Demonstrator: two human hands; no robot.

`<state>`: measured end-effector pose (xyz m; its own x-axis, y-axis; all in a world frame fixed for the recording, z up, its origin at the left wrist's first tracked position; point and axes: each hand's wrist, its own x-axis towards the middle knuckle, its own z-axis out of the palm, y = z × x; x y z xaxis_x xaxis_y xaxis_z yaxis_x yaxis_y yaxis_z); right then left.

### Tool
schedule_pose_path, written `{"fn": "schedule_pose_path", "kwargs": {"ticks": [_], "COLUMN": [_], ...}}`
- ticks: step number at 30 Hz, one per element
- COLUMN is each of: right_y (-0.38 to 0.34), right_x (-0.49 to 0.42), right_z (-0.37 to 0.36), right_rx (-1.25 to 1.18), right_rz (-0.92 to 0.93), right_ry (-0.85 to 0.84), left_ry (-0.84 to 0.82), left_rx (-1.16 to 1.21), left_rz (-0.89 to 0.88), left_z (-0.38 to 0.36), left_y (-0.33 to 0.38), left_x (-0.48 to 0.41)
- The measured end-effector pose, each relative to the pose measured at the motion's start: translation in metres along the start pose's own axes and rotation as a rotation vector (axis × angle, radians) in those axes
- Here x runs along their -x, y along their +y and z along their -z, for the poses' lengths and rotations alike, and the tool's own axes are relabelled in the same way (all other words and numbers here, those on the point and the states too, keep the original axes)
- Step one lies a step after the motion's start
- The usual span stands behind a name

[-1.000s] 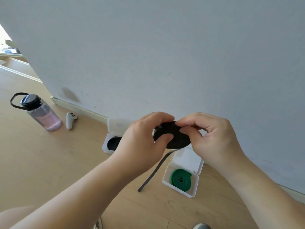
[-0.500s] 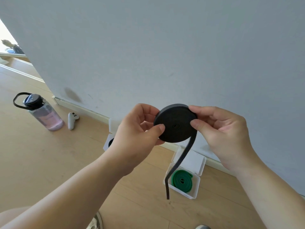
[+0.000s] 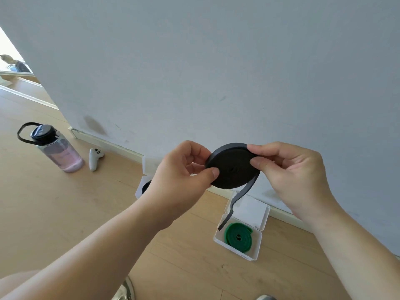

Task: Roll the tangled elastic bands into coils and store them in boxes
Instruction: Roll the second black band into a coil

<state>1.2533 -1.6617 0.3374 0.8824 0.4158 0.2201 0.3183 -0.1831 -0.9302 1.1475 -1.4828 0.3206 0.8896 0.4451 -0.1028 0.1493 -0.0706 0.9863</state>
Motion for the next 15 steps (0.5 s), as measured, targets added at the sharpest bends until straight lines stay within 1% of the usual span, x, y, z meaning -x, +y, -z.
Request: {"fn": "schedule_pose_path", "kwargs": {"ticks": [3,5,6,7,11,13,15], "right_y": [0.002,0.004,0.005,0.006,0.002,0.000,-0.001], "right_x": [0.003,0.005,0.006,0.006,0.004,0.004,0.007], "right_z": [-0.002,-0.004,-0.004,-0.004,-0.001,-0.003,-0.007], "right_rx": [0.116,0.198,0.223,0.230,0.162,0.187,0.231], "right_rz": [0.134,0.228,0.259,0.266,0.181,0.179,0.193], "right_ry": [-0.073,-0.118,-0.127,-0.128,-0.130,-0.157,-0.187], "left_ry": [-0.008,-0.036,-0.049,-0.064,-0.131,-0.133,-0.112], "left_rx": [-0.236,-0.306,-0.325,-0.327,-0.235,-0.279,-0.393], "left_rz": [-0.148,-0.248,-0.256,-0.234,-0.140,-0.146,-0.217], "left_z": [-0.001,-0.002,-0.001,0.002,0.011,0.011,0.009], "left_y": [0.000,-0.001,-0.001,0.001,0.006,0.005,0.002], "left_x": [0.004,0.005,0.005,0.005,0.000,0.001,0.004]}}
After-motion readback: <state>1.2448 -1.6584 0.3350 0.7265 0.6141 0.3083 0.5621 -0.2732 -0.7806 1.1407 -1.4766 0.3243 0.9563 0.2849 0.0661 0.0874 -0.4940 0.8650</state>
